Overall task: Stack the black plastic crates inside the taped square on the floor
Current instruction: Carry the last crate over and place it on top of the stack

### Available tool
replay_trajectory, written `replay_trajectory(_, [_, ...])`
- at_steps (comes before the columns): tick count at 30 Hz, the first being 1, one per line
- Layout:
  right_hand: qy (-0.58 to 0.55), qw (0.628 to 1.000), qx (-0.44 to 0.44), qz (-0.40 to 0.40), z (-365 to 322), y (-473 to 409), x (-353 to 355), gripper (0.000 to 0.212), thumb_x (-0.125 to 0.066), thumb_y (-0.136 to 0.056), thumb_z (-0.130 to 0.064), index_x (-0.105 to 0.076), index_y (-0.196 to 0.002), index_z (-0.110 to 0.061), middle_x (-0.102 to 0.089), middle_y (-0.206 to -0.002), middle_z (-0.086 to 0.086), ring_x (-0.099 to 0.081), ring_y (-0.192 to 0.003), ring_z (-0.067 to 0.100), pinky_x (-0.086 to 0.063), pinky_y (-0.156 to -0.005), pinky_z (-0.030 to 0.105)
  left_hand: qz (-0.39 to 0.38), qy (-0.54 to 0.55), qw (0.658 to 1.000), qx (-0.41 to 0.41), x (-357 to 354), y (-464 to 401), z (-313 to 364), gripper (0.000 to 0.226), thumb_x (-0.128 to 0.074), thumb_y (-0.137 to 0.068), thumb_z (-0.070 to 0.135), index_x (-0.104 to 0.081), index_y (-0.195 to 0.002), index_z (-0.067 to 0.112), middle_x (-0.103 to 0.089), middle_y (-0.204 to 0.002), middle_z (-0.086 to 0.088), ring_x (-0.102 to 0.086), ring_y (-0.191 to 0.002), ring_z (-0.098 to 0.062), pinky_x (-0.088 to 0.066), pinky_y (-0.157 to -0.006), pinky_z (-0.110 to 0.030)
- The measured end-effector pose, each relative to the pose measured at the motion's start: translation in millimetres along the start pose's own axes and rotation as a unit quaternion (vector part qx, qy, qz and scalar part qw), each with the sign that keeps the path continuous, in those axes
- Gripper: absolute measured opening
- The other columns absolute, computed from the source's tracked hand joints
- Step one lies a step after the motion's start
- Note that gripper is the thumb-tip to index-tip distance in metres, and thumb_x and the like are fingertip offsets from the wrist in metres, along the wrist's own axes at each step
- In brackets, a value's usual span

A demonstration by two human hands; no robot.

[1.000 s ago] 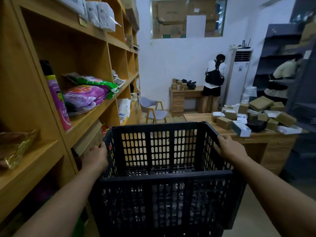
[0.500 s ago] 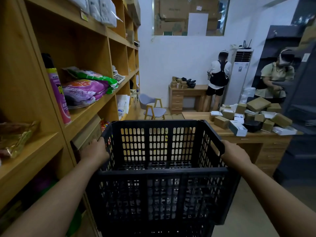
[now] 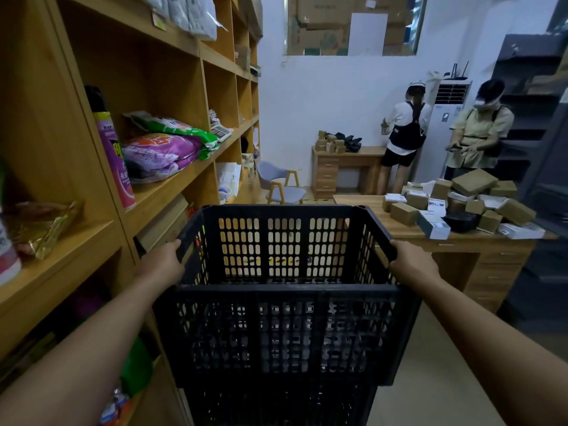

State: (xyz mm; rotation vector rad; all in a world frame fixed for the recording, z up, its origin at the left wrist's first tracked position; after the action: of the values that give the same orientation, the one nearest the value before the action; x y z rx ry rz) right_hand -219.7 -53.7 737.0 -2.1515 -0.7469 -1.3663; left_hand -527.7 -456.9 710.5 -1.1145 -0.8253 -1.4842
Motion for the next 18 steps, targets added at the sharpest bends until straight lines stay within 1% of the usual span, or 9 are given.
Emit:
replay_trajectory(2, [0.006,1.0,-0.003,0.005,-2,0,2,0.029,-0.048,-0.09,-0.013,-0.058,-0.117,-0.018,-0.066,-0.103,0.01,-0.06,-0.088,0.028,-0.049,-0.069,0.036,0.005,-0.01,1.0,-0.004,1,-1,1,0.072,-0.058,-0.089,0.009,-0.027,-0.151,0.029,-0.057,-0.131,-0.009,-0.063,-0.094,-0.024,-0.055,-0.069,-0.035])
replay_trajectory(4, [0.005,1.0,-0.006,0.007,-4,0,2,0.03,-0.049,-0.09,-0.012,-0.057,-0.118,-0.018,-0.065,-0.106,0.011,-0.057,-0.085,0.027,-0.048,-0.069,0.035,0.002,-0.025,1.0,-0.008,1,-2,3,0.074,-0.059,-0.09,0.01,-0.024,-0.152,0.028,-0.057,-0.131,-0.009,-0.062,-0.094,-0.025,-0.056,-0.073,-0.037])
replay_trajectory(8, [-0.007,1.0,-0.013,0.007,-8,-4,-2,0.023,-0.049,-0.092,-0.021,-0.061,-0.111,-0.018,-0.065,-0.098,0.008,-0.06,-0.086,0.027,-0.052,-0.074,0.04,-0.012,-0.039,0.999,-0.016,1,-11,5,0.071,-0.057,-0.091,0.011,-0.024,-0.152,0.028,-0.053,-0.135,-0.011,-0.061,-0.099,-0.026,-0.056,-0.075,-0.037])
replay_trajectory(9, [-0.007,1.0,-0.017,0.007,-10,-5,-1,0.022,-0.049,-0.093,-0.024,-0.062,-0.109,-0.018,-0.064,-0.096,0.008,-0.06,-0.085,0.028,-0.051,-0.073,0.039,-0.016,-0.036,0.999,-0.018,1,-14,5,0.071,-0.057,-0.091,0.01,-0.025,-0.151,0.027,-0.053,-0.135,-0.011,-0.061,-0.097,-0.026,-0.056,-0.074,-0.037])
replay_trajectory(12, [-0.007,0.999,-0.031,0.008,-14,-9,-1,0.022,-0.048,-0.093,-0.027,-0.064,-0.106,-0.019,-0.064,-0.093,0.008,-0.058,-0.082,0.029,-0.046,-0.069,0.035,-0.023,-0.022,0.999,-0.024,-1,-23,4,0.07,-0.056,-0.09,0.007,-0.028,-0.151,0.027,-0.053,-0.132,-0.012,-0.062,-0.088,-0.026,-0.051,-0.065,-0.034])
replay_trajectory(15, [-0.006,0.999,-0.034,0.016,-17,-11,-5,0.023,-0.048,-0.092,-0.024,-0.063,-0.109,-0.018,-0.062,-0.093,0.01,-0.057,-0.083,0.031,-0.045,-0.068,0.035,-0.014,-0.019,0.999,-0.041,3,-28,6,0.069,-0.055,-0.091,0.008,-0.027,-0.151,0.025,-0.053,-0.135,-0.013,-0.063,-0.09,-0.028,-0.052,-0.068,-0.035])
replay_trajectory(17, [-0.005,0.999,-0.033,0.017,-21,-13,-8,0.024,-0.048,-0.091,-0.02,-0.061,-0.111,-0.019,-0.062,-0.094,0.01,-0.058,-0.085,0.032,-0.046,-0.069,0.036,-0.005,-0.021,0.999,-0.049,6,-30,7,0.068,-0.055,-0.091,0.009,-0.026,-0.151,0.025,-0.054,-0.133,-0.013,-0.061,-0.09,-0.028,-0.054,-0.072,-0.039])
replay_trajectory(18, [-0.005,0.999,-0.033,0.018,-22,-14,-9,0.023,-0.048,-0.091,-0.02,-0.061,-0.11,-0.019,-0.062,-0.095,0.01,-0.057,-0.084,0.032,-0.046,-0.068,0.036,-0.001,-0.022,0.999,-0.049,7,-31,7,0.068,-0.055,-0.091,0.01,-0.027,-0.151,0.025,-0.054,-0.131,-0.012,-0.06,-0.09,-0.027,-0.054,-0.071,-0.039])
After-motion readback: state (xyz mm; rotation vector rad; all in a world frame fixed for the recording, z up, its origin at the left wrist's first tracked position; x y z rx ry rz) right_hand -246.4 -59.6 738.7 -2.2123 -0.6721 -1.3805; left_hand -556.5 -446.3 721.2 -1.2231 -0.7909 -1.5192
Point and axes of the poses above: each hand's wrist, its own y-axis away from the middle knuckle, its own x-axis out of the back of the hand, z = x × y, the point moved 10 cm from there along -y, towards the middle knuckle
